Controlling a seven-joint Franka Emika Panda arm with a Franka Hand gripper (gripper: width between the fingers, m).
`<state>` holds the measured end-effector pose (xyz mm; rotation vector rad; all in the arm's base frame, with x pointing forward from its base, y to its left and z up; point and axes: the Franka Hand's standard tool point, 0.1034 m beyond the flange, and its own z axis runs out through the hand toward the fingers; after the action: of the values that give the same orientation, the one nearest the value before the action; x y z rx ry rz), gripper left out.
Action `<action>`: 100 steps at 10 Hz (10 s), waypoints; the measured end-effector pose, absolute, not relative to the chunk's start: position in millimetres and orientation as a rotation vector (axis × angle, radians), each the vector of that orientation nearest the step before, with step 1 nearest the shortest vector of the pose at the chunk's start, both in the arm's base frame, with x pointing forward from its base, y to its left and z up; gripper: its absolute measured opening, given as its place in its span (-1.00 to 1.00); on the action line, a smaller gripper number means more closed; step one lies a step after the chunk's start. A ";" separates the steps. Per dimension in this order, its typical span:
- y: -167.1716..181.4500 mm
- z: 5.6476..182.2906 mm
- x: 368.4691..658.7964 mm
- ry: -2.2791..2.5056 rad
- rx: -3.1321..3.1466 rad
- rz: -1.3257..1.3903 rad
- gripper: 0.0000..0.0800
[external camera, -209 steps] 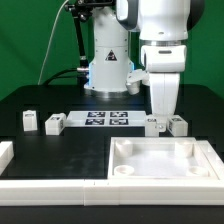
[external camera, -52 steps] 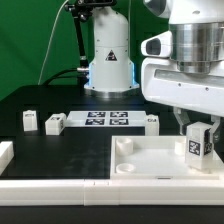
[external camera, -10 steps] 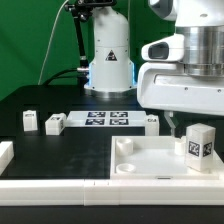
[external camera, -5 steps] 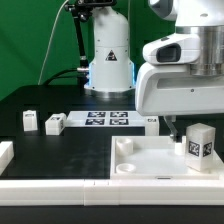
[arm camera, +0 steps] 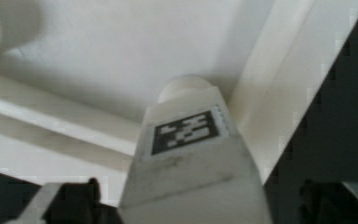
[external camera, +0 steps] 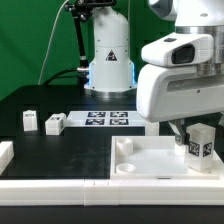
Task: Assemble one leg
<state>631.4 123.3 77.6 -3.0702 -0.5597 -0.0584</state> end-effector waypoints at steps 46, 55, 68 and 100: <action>121.5 74.5 623.0 1.150 -2.810 -0.093 -0.27; 122.1 74.5 624.1 1.199 -2.779 -0.069 0.46; 114.4 76.0 627.8 -0.254 -3.084 -0.120 0.23; 115.2 71.2 629.4 -0.609 -3.076 -0.162 0.34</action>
Offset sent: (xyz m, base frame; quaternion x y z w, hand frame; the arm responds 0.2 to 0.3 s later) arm 0.0000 0.0000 0.0000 0.0000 0.0000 0.0000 1.0000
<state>629.4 115.2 71.2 -3.0762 -0.6095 -0.1625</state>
